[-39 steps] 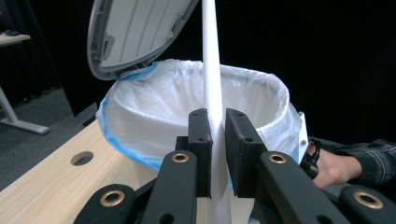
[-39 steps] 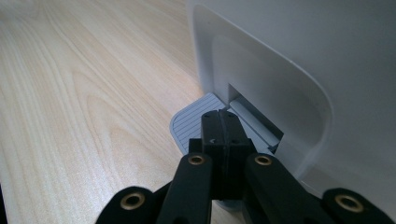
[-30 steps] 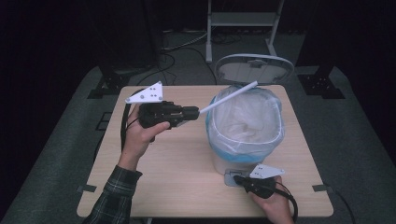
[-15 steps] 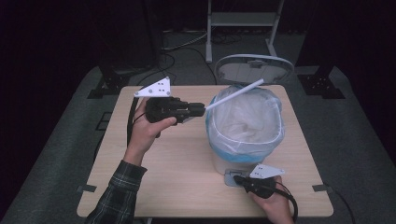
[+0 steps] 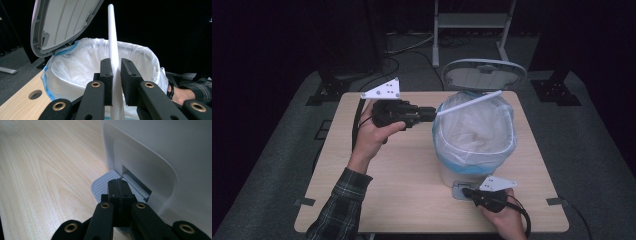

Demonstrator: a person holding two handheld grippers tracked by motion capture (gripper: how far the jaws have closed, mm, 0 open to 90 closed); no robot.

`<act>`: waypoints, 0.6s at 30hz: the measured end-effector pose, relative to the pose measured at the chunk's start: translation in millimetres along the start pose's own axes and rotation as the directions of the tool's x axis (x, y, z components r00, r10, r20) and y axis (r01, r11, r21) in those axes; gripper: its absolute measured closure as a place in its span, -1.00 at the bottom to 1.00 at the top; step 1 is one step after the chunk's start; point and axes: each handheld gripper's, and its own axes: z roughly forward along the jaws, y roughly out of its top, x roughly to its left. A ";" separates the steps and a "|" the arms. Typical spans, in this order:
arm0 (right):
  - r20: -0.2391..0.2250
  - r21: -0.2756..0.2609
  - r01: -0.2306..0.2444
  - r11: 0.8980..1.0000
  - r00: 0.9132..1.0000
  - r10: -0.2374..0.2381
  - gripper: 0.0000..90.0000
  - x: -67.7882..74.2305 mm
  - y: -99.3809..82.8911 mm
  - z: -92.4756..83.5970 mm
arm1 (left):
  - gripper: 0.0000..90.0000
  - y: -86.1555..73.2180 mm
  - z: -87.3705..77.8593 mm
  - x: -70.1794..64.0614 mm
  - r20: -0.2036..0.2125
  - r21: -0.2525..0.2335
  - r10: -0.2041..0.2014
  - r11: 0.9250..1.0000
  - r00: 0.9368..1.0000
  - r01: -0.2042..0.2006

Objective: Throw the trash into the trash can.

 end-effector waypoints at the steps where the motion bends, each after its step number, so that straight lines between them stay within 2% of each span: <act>1: 0.002 0.002 0.006 1.000 1.000 -0.006 1.00 -0.3 -0.1 0.0 | 0.79 0.1 0.3 0.1 0.001 -0.001 0.000 1.000 1.000 0.000; 18: 0.001 0.000 0.002 1.000 1.000 -0.002 1.00 0.0 0.0 -0.1 | 0.79 8.4 7.7 0.0 0.006 -0.011 0.008 1.000 1.000 -0.008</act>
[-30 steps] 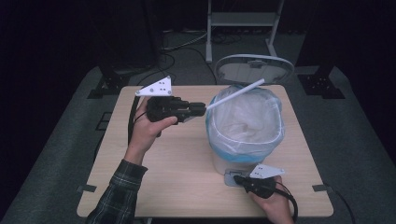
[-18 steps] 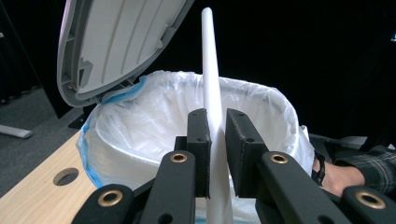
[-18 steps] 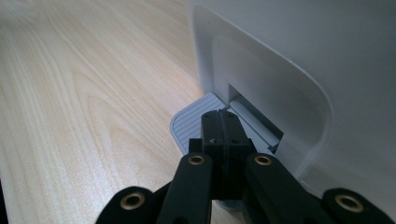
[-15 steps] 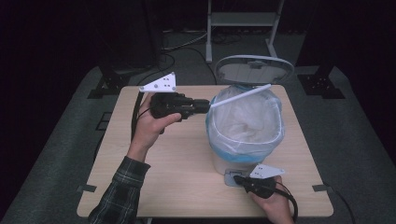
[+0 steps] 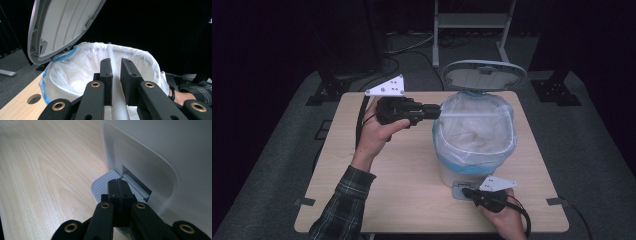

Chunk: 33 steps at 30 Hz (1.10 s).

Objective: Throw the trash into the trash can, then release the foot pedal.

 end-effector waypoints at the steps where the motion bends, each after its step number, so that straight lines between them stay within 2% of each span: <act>1: 0.000 0.000 0.000 1.000 1.000 0.000 1.00 0.0 0.0 0.0 | 0.79 0.3 0.1 -0.2 0.000 0.000 0.000 1.000 1.000 0.000; 14: 0.000 0.000 0.000 1.000 1.000 0.000 1.00 0.1 0.0 -0.1 | 0.72 0.0 -1.3 -0.7 -0.002 -0.002 -0.003 1.000 1.000 0.003; 24: 0.003 0.000 0.006 1.000 1.000 -0.006 1.00 0.0 -0.1 0.0 | 0.48 -8.8 -12.2 -2.8 -0.038 0.016 -0.010 1.000 0.999 0.010; 33: 0.005 -0.002 0.008 1.000 1.000 -0.007 1.00 0.8 0.0 -0.2 | 0.11 -23.5 -31.2 -9.8 -0.083 0.019 -0.024 0.999 0.996 0.026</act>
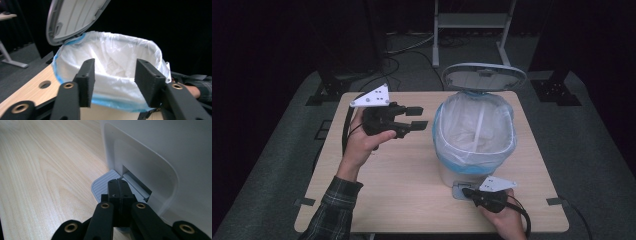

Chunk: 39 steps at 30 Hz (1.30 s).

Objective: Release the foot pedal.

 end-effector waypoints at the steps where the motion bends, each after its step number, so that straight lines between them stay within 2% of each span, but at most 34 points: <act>1: 0.000 0.000 0.000 1.000 1.000 0.000 1.00 0.0 0.0 0.0 | 0.08 -2.9 -3.3 -0.6 -0.007 -0.003 -0.003 1.000 1.000 0.003; 9: -0.009 -0.007 0.000 1.000 1.000 0.000 1.00 -1.0 0.7 -3.5 | -0.09 -24.9 -20.0 -3.1 -0.045 0.001 -0.040 0.999 0.998 0.040; 13: -0.005 0.001 0.006 1.000 1.000 -0.006 0.98 -0.5 1.7 -5.5 | -0.17 -36.8 -24.5 -4.7 -0.063 0.020 -0.050 0.998 0.997 0.051; 15: -0.009 0.002 0.006 1.000 1.000 -0.006 0.95 -0.1 2.1 -5.6 | -0.25 -42.0 -26.4 -6.8 -0.085 0.025 -0.046 0.999 0.995 0.048; 19: -0.009 0.013 0.024 1.000 1.000 -0.024 0.90 1.5 3.6 -7.0 | -0.35 -48.4 -29.6 -10.0 -0.109 0.020 -0.050 0.998 0.993 0.052; 26: -0.014 -0.031 0.028 0.999 1.000 -0.028 0.85 5.7 7.5 -17.8 | -0.50 -66.5 -34.8 -16.5 -0.144 0.033 -0.062 0.997 0.988 0.068; 29: -0.017 -0.051 0.011 0.999 1.000 -0.012 0.82 6.4 6.6 -24.3 | -0.56 -80.5 -37.8 -20.4 -0.163 0.048 -0.074 0.995 0.984 0.083; 33: -0.015 -0.059 0.013 0.998 1.000 -0.014 0.76 5.2 2.5 -31.6 | -0.60 -99.2 -40.8 -25.7 -0.187 0.056 -0.089 0.993 0.978 0.101; 35: -0.020 -0.051 0.007 0.999 1.000 -0.008 0.71 4.0 -0.3 -35.1 | -0.61 -110.8 -42.3 -28.6 -0.205 0.056 -0.104 0.991 0.973 0.117; 37: -0.015 -0.040 0.003 0.999 1.000 -0.003 0.66 2.5 -2.9 -38.8 | -0.72 -119.1 -42.9 -29.9 -0.221 0.072 -0.120 0.988 0.968 0.139; 39: -0.006 -0.030 -0.002 1.000 1.000 0.002 0.59 0.4 -5.5 -42.4 | -0.75 -127.9 -43.4 -31.4 -0.244 0.095 -0.128 0.983 0.961 0.155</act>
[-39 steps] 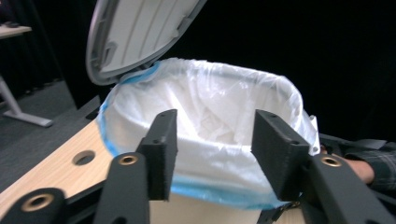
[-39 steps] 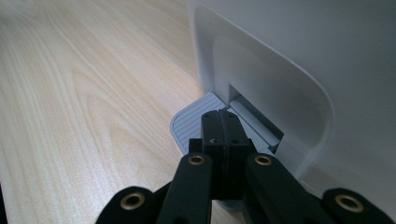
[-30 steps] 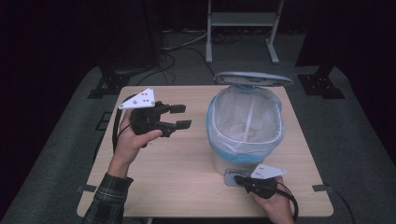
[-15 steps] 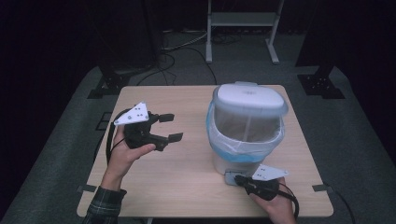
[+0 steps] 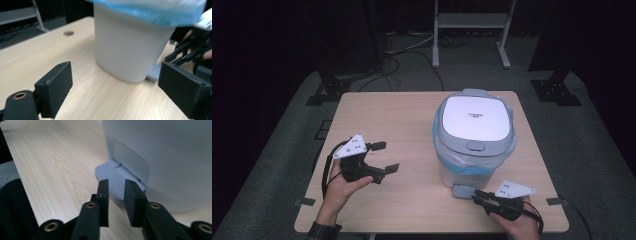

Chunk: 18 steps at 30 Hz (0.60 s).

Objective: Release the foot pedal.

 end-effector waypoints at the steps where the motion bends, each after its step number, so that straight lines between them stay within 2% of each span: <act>1: 0.005 0.011 -0.003 1.000 1.000 0.003 0.53 -1.7 -1.9 -2.0 | -0.78 -2.6 -0.4 0.0 -0.007 0.007 -0.002 1.000 1.000 0.002; 6: 0.021 0.050 -0.018 0.999 1.000 0.017 0.32 -7.9 -9.9 -7.6 | -0.81 -20.5 -5.5 -3.4 -0.053 0.041 -0.005 0.999 0.999 0.007; 8: 0.038 0.045 -0.026 0.999 0.999 0.025 0.22 -11.3 -12.7 -10.6 | -0.88 -29.4 -7.3 -4.9 -0.073 0.062 -0.017 0.998 0.997 0.021; 13: 0.101 0.032 -0.033 0.999 0.994 0.029 -0.06 -22.7 -17.3 -16.6 | -0.95 -49.0 -10.7 -7.0 -0.103 0.096 -0.036 0.994 0.994 0.046; 15: 0.140 0.043 -0.039 0.998 0.990 0.033 -0.16 -28.4 -18.7 -18.6 | -0.95 -58.6 -11.9 -7.7 -0.113 0.112 -0.043 0.992 0.993 0.055; 18: 0.172 0.047 -0.058 0.997 0.984 0.049 -0.27 -37.2 -21.4 -21.1 | -0.95 -69.9 -12.0 -8.4 -0.131 0.146 -0.049 0.987 0.990 0.068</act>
